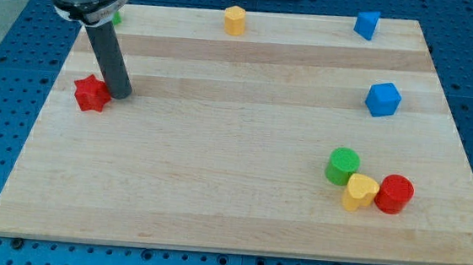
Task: Move your arm towards the right of the red star
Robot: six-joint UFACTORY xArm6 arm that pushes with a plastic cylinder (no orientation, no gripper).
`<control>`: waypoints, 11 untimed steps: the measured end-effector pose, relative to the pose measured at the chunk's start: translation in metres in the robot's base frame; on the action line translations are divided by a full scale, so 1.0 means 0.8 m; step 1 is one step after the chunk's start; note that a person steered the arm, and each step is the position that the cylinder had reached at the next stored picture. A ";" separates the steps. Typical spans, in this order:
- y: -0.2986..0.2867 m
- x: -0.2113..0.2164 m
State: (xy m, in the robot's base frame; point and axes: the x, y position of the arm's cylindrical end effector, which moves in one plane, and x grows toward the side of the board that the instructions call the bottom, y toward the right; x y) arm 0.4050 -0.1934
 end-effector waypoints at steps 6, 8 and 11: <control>0.111 0.051; 0.111 0.065; 0.111 0.067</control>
